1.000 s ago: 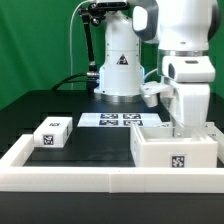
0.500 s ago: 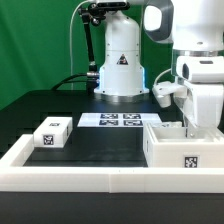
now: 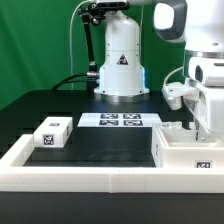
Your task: Assemble cabinet
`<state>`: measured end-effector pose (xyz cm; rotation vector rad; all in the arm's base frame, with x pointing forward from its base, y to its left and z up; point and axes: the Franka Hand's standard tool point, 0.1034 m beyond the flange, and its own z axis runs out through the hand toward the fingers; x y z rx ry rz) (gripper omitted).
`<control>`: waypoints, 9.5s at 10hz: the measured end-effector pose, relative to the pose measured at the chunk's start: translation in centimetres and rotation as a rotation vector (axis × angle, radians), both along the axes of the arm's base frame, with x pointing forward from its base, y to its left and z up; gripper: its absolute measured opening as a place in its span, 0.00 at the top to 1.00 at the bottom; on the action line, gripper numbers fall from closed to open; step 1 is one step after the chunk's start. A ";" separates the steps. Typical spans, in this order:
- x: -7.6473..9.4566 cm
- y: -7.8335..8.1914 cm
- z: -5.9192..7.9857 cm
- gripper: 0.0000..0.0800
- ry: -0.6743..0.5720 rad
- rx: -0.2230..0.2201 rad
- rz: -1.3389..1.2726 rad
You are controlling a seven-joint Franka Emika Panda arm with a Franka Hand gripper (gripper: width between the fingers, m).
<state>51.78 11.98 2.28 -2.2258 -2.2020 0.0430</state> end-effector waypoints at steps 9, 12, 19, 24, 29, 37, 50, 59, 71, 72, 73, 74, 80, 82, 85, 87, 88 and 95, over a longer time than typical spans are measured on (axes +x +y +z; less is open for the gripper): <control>0.0 -0.1 0.0 0.00 0.000 0.000 -0.002; -1.3 0.3 4.8 0.00 -0.016 -0.028 -0.005; -3.5 1.4 4.5 0.00 -0.016 -0.018 -0.044; -6.1 2.8 4.2 0.00 0.007 -0.018 -0.068; -9.7 4.0 1.6 0.00 0.012 0.021 -0.065; -10.3 4.2 -1.3 0.70 0.033 0.049 -0.076; -8.9 -0.7 5.2 0.91 -0.004 -0.027 -0.064; -8.0 -0.2 3.5 0.91 0.019 -0.014 -0.066; -6.6 -0.4 3.3 0.91 0.016 -0.007 -0.073; -6.6 -0.4 3.3 0.91 0.016 -0.007 -0.073; -6.6 -0.4 3.3 0.91 0.016 -0.008 -0.073; -6.6 -0.4 3.4 0.91 0.015 -0.008 -0.074; -6.5 -0.5 3.8 0.91 0.023 -0.018 -0.076; -6.1 -0.5 3.9 0.91 0.021 -0.018 -0.079; -5.4 -0.4 3.7 0.91 0.017 -0.013 -0.082; -5.5 -0.4 3.7 0.91 0.019 -0.013 -0.082; -5.5 -0.4 3.6 0.91 0.019 -0.013 -0.082; -3.5 -1.1 3.7 0.91 0.005 -0.001 0.008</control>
Offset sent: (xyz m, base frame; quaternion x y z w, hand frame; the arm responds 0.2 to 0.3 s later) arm 0.0000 0.0000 0.0000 0.0000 0.0000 0.0000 1.0000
